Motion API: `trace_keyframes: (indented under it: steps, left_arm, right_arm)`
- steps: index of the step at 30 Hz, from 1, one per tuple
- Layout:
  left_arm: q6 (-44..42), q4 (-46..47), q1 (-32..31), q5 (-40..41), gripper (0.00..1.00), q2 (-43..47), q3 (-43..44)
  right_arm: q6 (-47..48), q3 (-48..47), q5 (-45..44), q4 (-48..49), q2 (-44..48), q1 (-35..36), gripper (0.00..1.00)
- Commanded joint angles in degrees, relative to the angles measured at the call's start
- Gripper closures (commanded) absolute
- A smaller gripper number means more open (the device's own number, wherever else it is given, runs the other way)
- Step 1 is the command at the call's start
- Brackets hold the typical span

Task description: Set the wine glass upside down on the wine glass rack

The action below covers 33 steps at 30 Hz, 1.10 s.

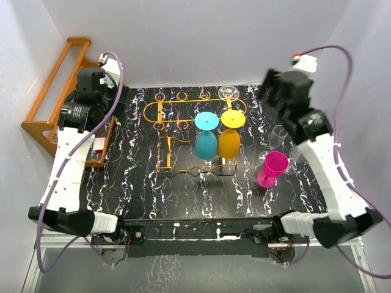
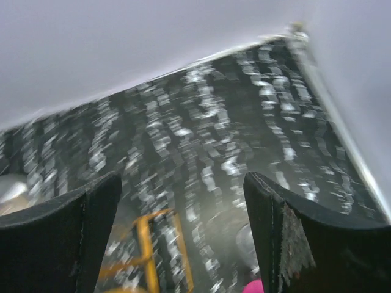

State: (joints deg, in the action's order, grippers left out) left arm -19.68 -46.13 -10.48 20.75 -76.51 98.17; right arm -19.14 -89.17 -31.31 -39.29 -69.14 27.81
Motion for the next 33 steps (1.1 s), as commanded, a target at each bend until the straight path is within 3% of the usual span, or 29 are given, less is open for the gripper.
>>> trace_keyframes:
  steps: [1, 6, 10, 22, 33]
  left_arm:
    - [1.6, 1.7, 2.2, 2.0, 0.03, -1.4, 5.5]
    - [5.4, -2.3, 7.2, -5.3, 0.03, -4.3, 12.3]
    - [8.0, -5.2, 10.3, -11.8, 0.03, -4.4, 14.9]
    - [10.8, -7.4, 11.3, -19.0, 0.03, -4.7, 15.4]
    - [10.8, -7.2, 11.3, -19.7, 0.03, -4.0, 14.3]
  right_arm:
    - [-1.8, -0.5, 23.0, 4.2, -1.3, -22.2, 0.19]
    - [-2.1, 2.7, 23.2, 4.5, -1.3, -22.5, 0.47]
    - [-1.5, 6.1, 24.9, 1.3, -0.3, -22.5, 0.58]
    - [0.9, 14.2, 23.6, -3.2, 1.4, -22.4, 0.57]
    - [1.2, 17.7, 24.1, -4.1, 2.4, -22.4, 0.57]
